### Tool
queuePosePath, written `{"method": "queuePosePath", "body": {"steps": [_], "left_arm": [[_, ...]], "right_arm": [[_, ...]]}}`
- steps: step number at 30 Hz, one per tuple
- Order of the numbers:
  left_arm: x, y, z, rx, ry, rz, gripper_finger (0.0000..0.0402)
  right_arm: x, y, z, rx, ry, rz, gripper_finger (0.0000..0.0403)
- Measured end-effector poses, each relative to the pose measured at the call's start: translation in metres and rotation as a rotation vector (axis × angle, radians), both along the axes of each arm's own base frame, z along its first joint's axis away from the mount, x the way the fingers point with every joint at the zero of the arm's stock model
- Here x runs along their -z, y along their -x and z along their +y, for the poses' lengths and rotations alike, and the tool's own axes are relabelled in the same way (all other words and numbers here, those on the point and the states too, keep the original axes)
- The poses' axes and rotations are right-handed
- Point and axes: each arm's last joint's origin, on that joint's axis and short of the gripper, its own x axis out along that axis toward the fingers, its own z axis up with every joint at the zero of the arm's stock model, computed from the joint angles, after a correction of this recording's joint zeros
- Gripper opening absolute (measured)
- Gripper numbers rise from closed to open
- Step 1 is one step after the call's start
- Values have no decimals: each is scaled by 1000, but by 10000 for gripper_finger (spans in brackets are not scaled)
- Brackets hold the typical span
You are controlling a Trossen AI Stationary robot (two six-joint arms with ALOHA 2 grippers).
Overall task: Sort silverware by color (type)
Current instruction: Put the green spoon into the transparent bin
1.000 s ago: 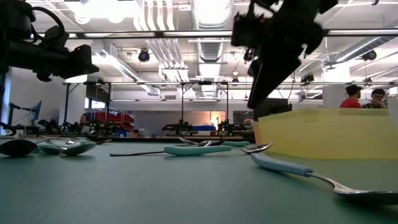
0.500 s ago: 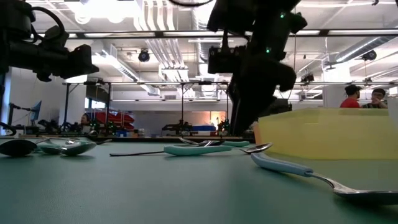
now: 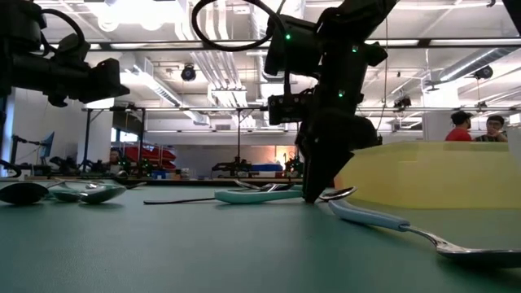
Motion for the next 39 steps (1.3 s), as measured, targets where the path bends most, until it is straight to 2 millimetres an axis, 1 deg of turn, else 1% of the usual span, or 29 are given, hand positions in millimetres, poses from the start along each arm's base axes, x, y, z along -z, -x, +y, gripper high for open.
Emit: {"method": "queuePosePath", "body": {"steps": [2,6,9,11,13,16,18,21,23,26,32,36,39], "left_arm": [[0,0,0,0,0,0,77],[0,0,0,0,0,0,77],[0,0,0,0,0,0,77],[0,0,0,0,0,-1,77],[0,0,0,0,0,0,77],[0,0,0,0,0,-1,77],[0,0,0,0,-1,0,77],[0,0,0,0,0,0,77],[0,0,0,0,0,0,77],[0,0,0,0,0,0,77],[0,0,0,0,0,0,77],[0,0,0,0,0,1,77],[0,0,0,0,0,1,77]], "right_arm": [[0,0,0,-3,-13,1,99],[0,0,-1,8,-24,5,25],[-2,1,-2,46,-36,2,17],[-8,3,-1,61,-45,7,15],[-20,4,-1,62,-47,5,15],[-47,8,5,89,-64,-13,14],[-62,14,13,96,-80,-16,14],[-84,24,32,105,-124,-66,13],[-102,36,47,108,-169,-92,13],[-116,61,74,125,-206,-56,13],[-124,122,131,187,-186,93,13],[-123,161,171,151,-215,125,13],[-122,187,192,172,-238,153,13]]}}
